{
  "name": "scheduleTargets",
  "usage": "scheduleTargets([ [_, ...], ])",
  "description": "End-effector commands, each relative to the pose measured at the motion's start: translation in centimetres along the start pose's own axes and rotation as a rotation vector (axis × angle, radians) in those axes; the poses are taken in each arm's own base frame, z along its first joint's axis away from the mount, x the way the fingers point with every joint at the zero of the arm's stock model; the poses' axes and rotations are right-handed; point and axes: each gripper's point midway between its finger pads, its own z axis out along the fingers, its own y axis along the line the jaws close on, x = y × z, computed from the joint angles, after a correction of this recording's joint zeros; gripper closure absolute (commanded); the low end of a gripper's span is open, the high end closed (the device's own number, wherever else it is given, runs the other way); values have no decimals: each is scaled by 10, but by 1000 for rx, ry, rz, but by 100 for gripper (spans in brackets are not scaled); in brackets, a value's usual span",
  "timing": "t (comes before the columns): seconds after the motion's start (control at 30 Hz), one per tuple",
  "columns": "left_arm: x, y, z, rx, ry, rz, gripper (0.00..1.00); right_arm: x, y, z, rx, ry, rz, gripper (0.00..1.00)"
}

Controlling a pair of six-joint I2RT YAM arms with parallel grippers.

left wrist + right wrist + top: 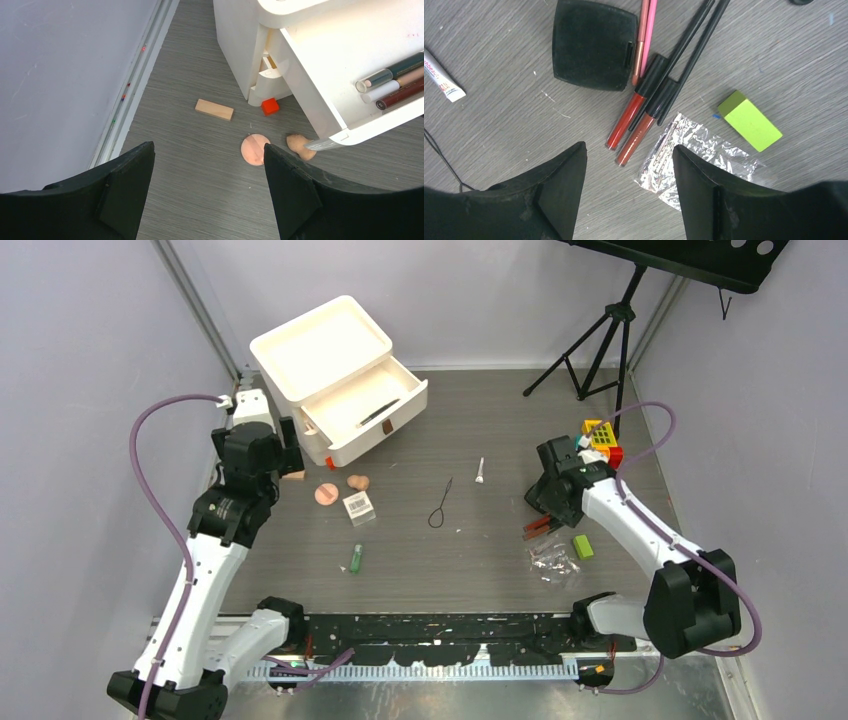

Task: Organize the makeup
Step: Pick up the makeup from the center of the board.

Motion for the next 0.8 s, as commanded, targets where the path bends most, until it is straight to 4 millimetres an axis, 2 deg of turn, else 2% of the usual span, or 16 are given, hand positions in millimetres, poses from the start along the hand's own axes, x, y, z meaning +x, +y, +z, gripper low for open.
scheduleTargets([
  [0.0, -7, 0, -3, 8, -32, -35, 18, 4, 6, 1, -30, 9, 77, 32],
  [0.2, -6, -2, -2, 18, -28, -32, 18, 9, 6, 10, -12, 27, 80, 33],
  [0.5, -7, -1, -3, 18, -32, -32, 18, 19, -1, 15, 3, 43, 101, 46],
  [0.77, -7, -2, -3, 20, -31, -32, 18, 29, -10, 26, 36, 50, 129, 51],
])
